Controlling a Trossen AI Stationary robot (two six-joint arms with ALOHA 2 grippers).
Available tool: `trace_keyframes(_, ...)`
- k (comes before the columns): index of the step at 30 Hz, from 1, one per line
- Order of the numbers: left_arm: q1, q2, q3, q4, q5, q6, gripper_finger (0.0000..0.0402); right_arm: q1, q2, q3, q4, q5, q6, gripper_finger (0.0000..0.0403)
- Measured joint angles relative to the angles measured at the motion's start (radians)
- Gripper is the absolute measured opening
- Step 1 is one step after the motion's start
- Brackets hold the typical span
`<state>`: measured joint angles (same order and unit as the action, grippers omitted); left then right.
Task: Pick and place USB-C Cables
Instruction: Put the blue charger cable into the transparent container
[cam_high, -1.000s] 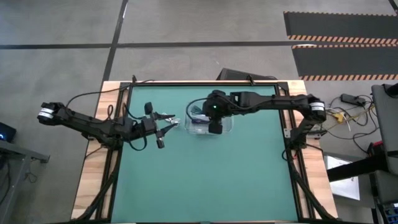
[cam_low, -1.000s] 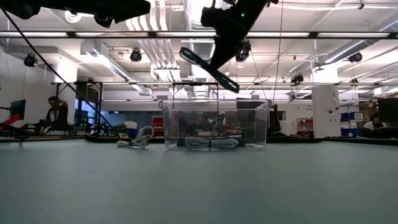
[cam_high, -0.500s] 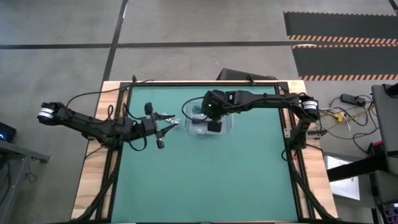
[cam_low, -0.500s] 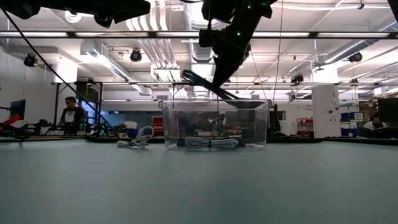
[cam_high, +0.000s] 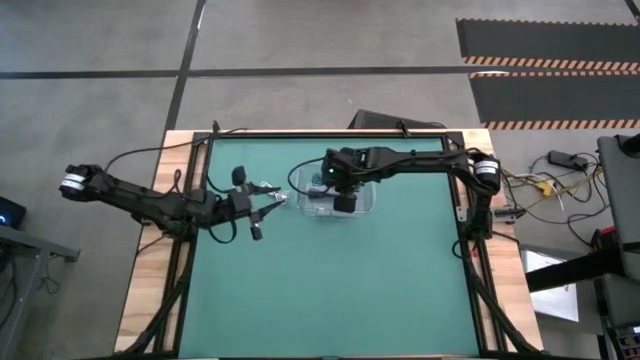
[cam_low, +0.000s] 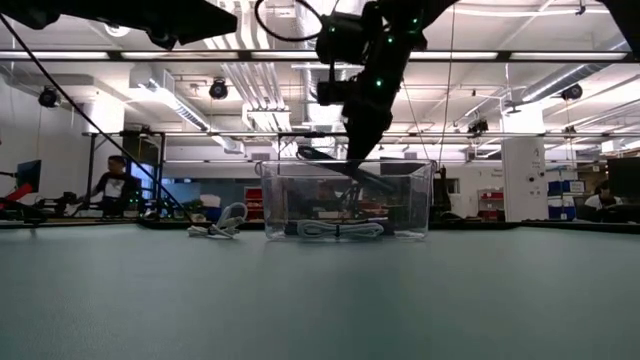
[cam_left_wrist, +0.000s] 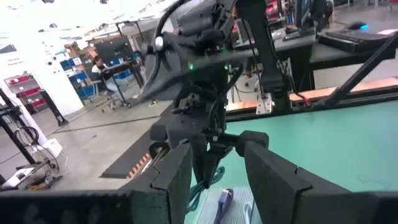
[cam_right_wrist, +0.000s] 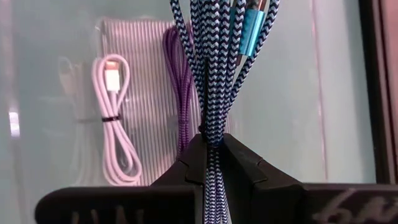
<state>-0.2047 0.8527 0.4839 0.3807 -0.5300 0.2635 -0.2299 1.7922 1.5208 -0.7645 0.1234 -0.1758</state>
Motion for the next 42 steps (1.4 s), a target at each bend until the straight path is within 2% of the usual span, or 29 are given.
trace_keyframes(11,0.000,-0.049,0.000,-0.093,-0.001,-0.048,0.0132,-0.028,0.071,0.000,-0.001,0.001,-0.012,0.0022)
trace_keyframes(42,0.000,-0.050,0.000,-0.094,-0.002,-0.048,0.0132,-0.037,0.075,-0.003,0.014,0.002,-0.018,0.0023)
